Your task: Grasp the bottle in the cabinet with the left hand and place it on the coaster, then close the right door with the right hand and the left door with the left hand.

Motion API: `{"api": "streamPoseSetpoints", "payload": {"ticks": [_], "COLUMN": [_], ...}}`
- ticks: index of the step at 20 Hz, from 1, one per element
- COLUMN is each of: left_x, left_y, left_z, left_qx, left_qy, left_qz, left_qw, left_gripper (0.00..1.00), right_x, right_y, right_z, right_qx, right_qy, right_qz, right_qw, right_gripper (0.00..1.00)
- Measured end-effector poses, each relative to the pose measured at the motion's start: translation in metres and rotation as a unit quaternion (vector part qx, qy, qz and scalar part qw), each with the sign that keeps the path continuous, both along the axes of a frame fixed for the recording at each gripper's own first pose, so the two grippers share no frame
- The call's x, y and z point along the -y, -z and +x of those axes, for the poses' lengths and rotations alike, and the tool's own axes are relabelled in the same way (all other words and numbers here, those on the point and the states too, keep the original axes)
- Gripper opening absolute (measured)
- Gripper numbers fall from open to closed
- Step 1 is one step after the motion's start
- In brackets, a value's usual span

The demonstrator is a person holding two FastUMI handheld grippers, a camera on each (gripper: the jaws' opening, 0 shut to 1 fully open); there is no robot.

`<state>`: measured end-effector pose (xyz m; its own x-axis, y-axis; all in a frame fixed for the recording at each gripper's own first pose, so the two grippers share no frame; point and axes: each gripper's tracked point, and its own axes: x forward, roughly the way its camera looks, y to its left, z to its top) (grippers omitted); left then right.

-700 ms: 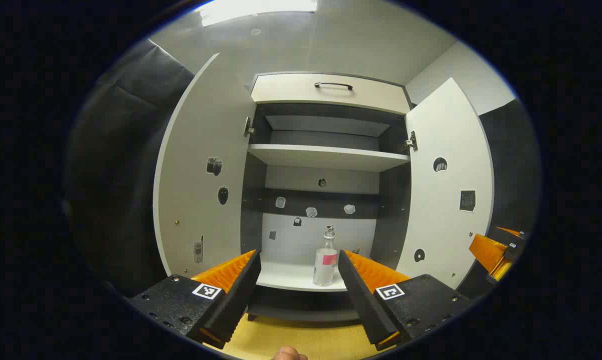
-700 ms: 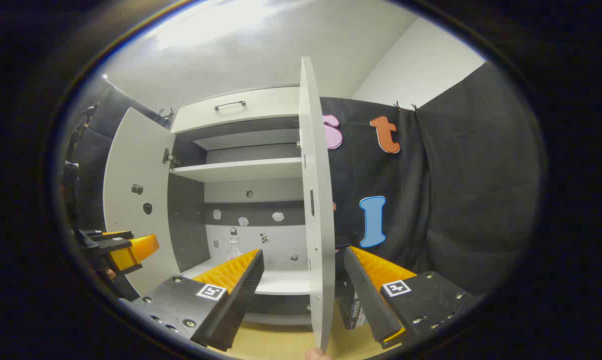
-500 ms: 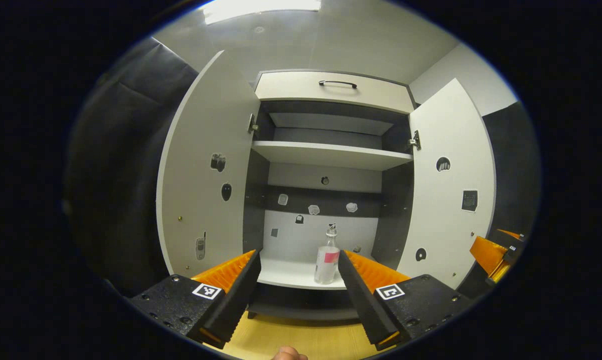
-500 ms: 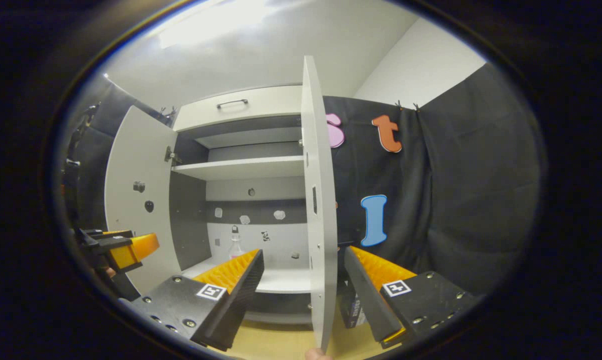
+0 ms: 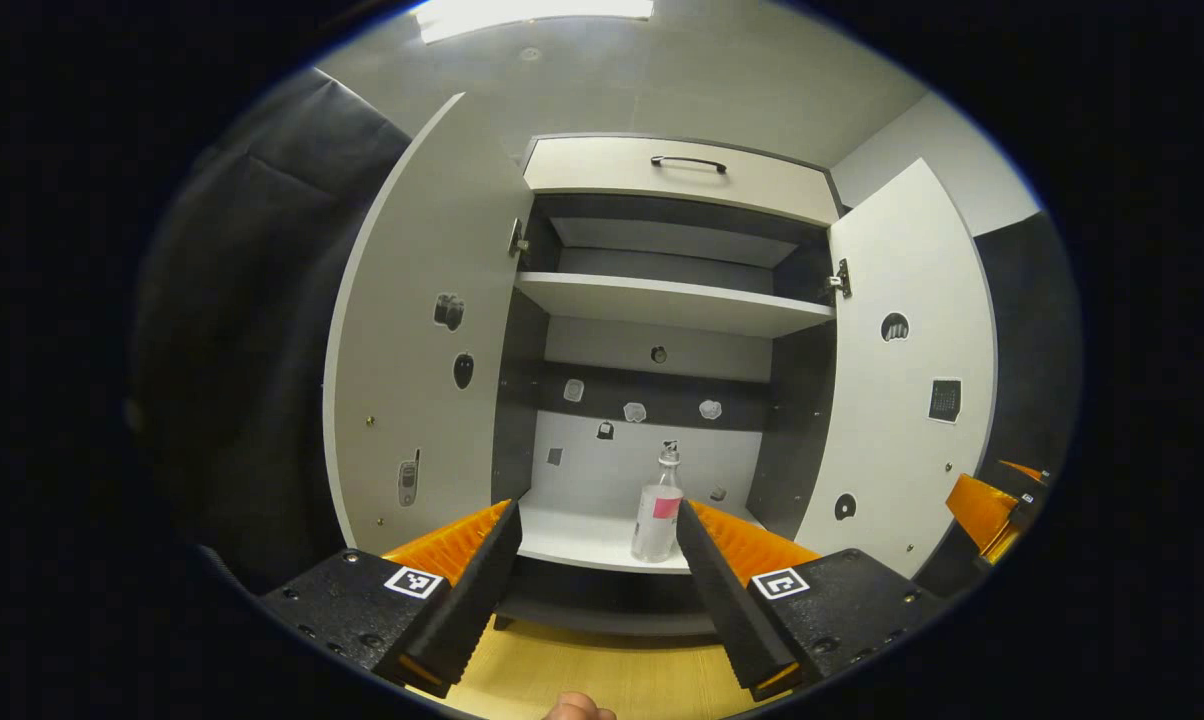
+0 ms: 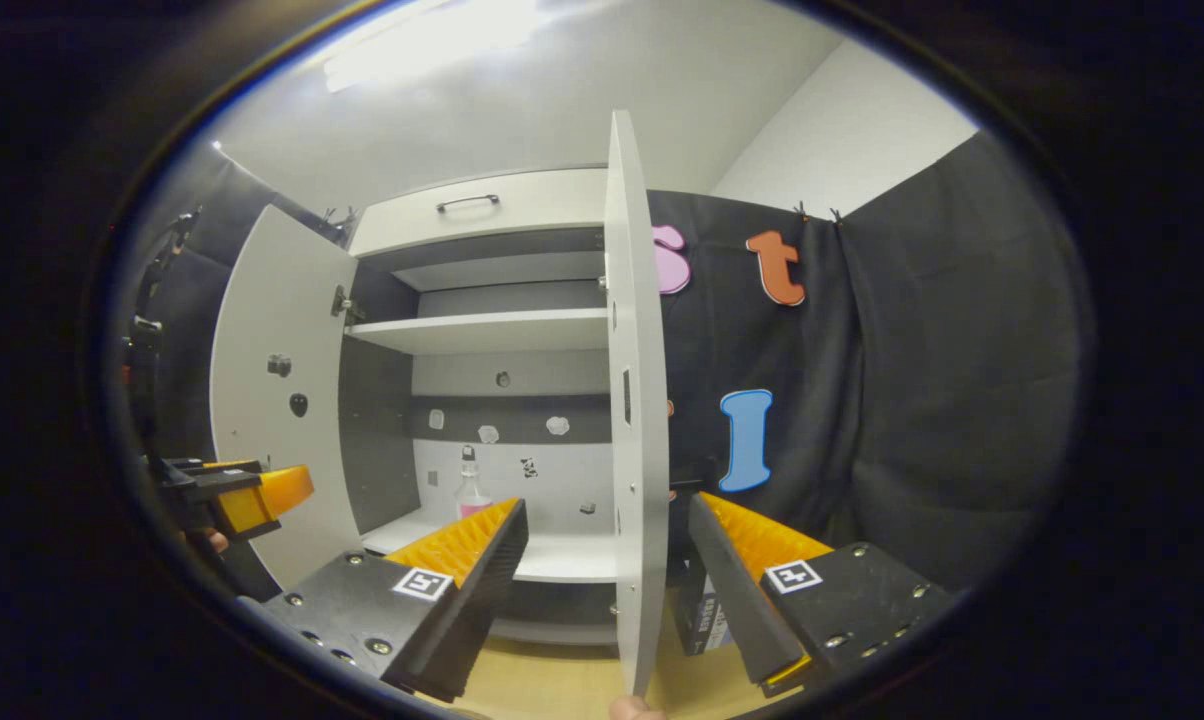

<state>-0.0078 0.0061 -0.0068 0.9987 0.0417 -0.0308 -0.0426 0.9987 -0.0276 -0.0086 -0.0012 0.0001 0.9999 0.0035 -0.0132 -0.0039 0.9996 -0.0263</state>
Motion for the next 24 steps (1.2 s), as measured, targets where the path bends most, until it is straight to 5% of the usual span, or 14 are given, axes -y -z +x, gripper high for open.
{"api": "streamPoseSetpoints", "payload": {"ticks": [7,12,24], "left_x": [0.009,0.02,0.056], "left_y": [0.004,0.024,0.101], "left_z": [0.011,0.059,0.218], "left_qx": [0.006,-0.008,-0.067], "left_qy": [0.018,0.05,0.107], "left_qz": [-0.013,-0.021,-0.001], "left_qw": [1.0,0.999,0.992], "left_gripper": [0.96,0.96,0.96], "right_x": [0.009,0.027,0.116], "right_y": [-0.001,-0.007,-0.022], "right_z": [-0.002,-0.011,-0.072], "right_qx": [0.0,0.009,0.031], "right_qy": [0.011,0.039,0.22], "right_qz": [-0.008,-0.016,-0.051], "right_qw": [1.0,0.999,0.974], "right_gripper": [0.98,0.98,0.98]}}
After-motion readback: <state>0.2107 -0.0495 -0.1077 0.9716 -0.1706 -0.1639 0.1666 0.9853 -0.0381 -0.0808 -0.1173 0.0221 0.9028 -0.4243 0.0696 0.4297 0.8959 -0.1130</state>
